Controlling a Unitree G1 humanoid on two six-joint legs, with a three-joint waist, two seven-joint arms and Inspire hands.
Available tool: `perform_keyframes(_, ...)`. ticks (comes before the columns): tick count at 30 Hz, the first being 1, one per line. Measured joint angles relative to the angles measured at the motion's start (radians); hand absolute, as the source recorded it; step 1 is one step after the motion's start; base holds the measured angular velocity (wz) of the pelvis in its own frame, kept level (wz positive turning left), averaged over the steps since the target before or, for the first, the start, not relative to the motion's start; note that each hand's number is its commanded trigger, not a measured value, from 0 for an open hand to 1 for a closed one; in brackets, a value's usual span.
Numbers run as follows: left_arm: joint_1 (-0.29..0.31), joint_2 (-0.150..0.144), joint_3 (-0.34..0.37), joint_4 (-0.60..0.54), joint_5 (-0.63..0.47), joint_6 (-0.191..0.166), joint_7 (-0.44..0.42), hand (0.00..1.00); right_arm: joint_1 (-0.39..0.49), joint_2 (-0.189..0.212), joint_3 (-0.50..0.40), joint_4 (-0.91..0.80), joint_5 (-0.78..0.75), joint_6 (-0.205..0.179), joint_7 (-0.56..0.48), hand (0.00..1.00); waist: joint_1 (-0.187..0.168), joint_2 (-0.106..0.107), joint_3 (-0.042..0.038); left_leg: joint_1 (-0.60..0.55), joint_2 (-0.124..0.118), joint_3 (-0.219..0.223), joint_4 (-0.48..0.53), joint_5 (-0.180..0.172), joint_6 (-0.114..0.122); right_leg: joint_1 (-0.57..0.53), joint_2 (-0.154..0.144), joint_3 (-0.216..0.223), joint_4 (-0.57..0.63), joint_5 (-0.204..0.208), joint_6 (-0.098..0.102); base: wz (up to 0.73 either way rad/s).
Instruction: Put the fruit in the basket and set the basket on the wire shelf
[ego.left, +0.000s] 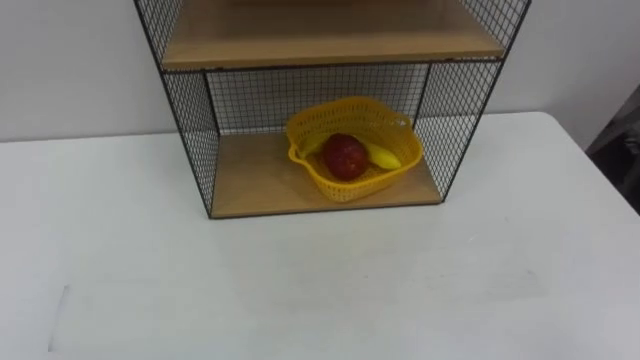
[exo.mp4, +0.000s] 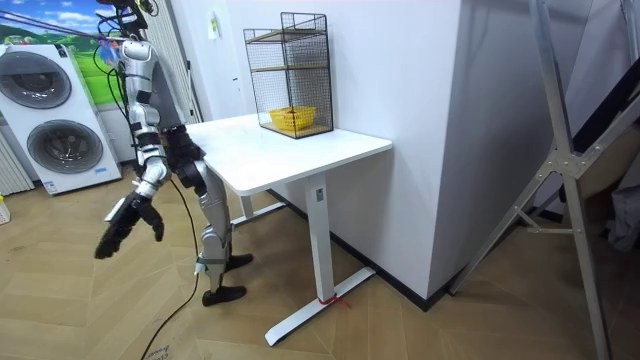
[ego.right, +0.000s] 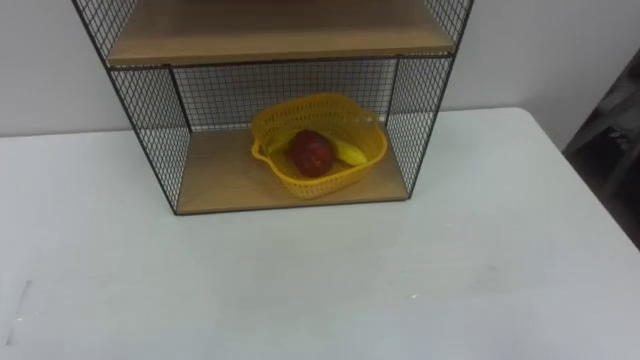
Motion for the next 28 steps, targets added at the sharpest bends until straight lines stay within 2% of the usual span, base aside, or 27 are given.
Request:
perform_keyframes(2, -0.014, -0.002, -0.082, 0.01, 0.129, 0.027, -0.055, 0.0, -0.04, 0.0, 0.051, 0.034, -0.026, 0.028, 0.02, 0.0, -0.027, 0.001, 0.0004, 0.002, -0.002, -0.009, -0.001, 0.0, 0.0, 0.012, 0.0, -0.015, -0.013, 0.008, 0.001, 0.21)
perform_keyframes(4, -0.038, -0.004, -0.166, 0.017, 0.327, 0.079, -0.141, 0.0, -0.077, -0.001, 0.076, 0.037, -0.075, 0.066, 0.054, 0.0, -0.042, 0.001, 0.0011, 0.013, -0.004, -0.01, -0.003, 0.001, -0.001, 0.03, 0.001, -0.02, -0.019, 0.012, 0.004, 0.21)
perform_keyframes(5, -0.048, -0.004, -0.18, 0.018, 0.366, 0.094, -0.163, 0.0, -0.083, -0.002, 0.081, 0.036, -0.084, 0.07, 0.066, 0.0, -0.041, 0.0, 0.0012, 0.018, -0.004, -0.01, -0.006, 0.001, -0.001, 0.036, 0.001, -0.019, -0.024, 0.013, 0.005, 0.05)
perform_keyframes(7, -0.081, -0.006, -0.255, 0.034, 0.507, 0.135, -0.262, 0.0, -0.117, -0.006, 0.146, 0.036, -0.111, 0.095, 0.123, 0.0, -0.04, -0.001, 0.0025, 0.038, -0.004, -0.008, -0.031, 0.006, -0.009, 0.05, 0.005, -0.011, -0.046, 0.024, 0.002, -0.14)
perform_keyframes(8, -0.081, -0.007, -0.274, 0.036, 0.552, 0.143, -0.288, 0.0, -0.125, -0.008, 0.158, 0.036, -0.126, 0.103, 0.141, 0.0, -0.041, -0.001, 0.0026, 0.042, -0.004, -0.006, -0.036, 0.008, -0.01, 0.05, 0.006, -0.008, -0.048, 0.026, 0.001, -0.18)
perform_keyframes(10, -0.09, -0.014, -0.285, 0.038, 0.702, 0.198, -0.36, 0.0, -0.145, -0.01, 0.178, 0.04, -0.219, 0.142, 0.21, 0.0, -0.043, -0.001, 0.0033, 0.046, 0.0, 0.003, -0.039, 0.01, -0.014, 0.048, 0.007, -0.004, -0.048, 0.028, -0.001, -0.08)
perform_keyframes(13, -0.105, -0.012, -0.289, 0.022, 0.843, 0.255, -0.413, 0.0, -0.154, -0.023, 0.237, 0.054, -0.34, 0.186, 0.306, 0.0, -0.046, -0.002, 0.0069, 0.043, -0.003, -0.009, -0.037, 0.014, -0.019, 0.046, 0.008, -0.011, -0.049, 0.027, -0.001, 0.05)
perform_keyframes(16, -0.11, -0.012, -0.297, 0.01, 0.904, 0.284, -0.438, 0.0, -0.166, -0.036, 0.343, 0.082, -0.502, 0.223, 0.418, 0.0, -0.04, -0.002, 0.0093, 0.043, -0.004, -0.022, -0.037, 0.034, -0.027, 0.048, 0.012, -0.018, -0.052, 0.027, -0.002, 0.05)
perform_keyframes(19, -0.111, -0.013, -0.297, 0.008, 0.937, 0.297, -0.445, 0.0, -0.181, -0.035, 0.389, 0.106, -0.639, 0.236, 0.52, 0.0, -0.038, 0.0, 0.0116, 0.048, -0.001, -0.025, -0.036, 0.036, -0.027, 0.056, 0.02, -0.012, -0.064, 0.03, -0.006, -0.03)
perform_keyframes(21, -0.113, -0.014, -0.297, 0.008, 0.947, 0.302, -0.446, 0.0, -0.19, -0.034, 0.395, 0.107, -0.68, 0.246, 0.566, 0.0, -0.038, 0.001, 0.0165, 0.051, 0.0, -0.026, -0.037, 0.036, -0.027, 0.058, 0.02, -0.013, -0.064, 0.03, -0.006, 0.0)
perform_keyframes(23, -0.115, -0.014, -0.297, 0.008, 0.963, 0.307, -0.447, 0.0, -0.195, -0.034, 0.43, 0.108, -0.72, 0.259, 0.603, 0.0, -0.038, 0.0, 0.0177, 0.051, 0.0, -0.026, -0.04, 0.036, -0.028, 0.057, 0.019, -0.014, -0.064, 0.03, -0.007, 0.0)
perform_keyframes(25, -0.116, -0.014, -0.313, 0.008, 0.989, 0.31, -0.447, 0.0, -0.196, -0.034, 0.501, 0.117, -0.828, 0.274, 0.646, 0.0, -0.032, -0.001, 0.02, 0.051, 0.001, -0.024, -0.03, 0.036, -0.028, 0.056, 0.015, -0.026, -0.064, 0.031, -0.009, -0.06)
perform_keyframes(28, -0.125, -0.014, -0.341, 0.008, 0.995, 0.324, -0.447, 0.0, -0.198, -0.034, 0.569, 0.136, -0.934, 0.302, 0.683, 0.0, -0.013, 0.002, 0.0207, 0.049, 0.002, -0.027, -0.032, 0.035, -0.025, 0.056, 0.019, -0.021, -0.065, 0.031, -0.01, -0.07)
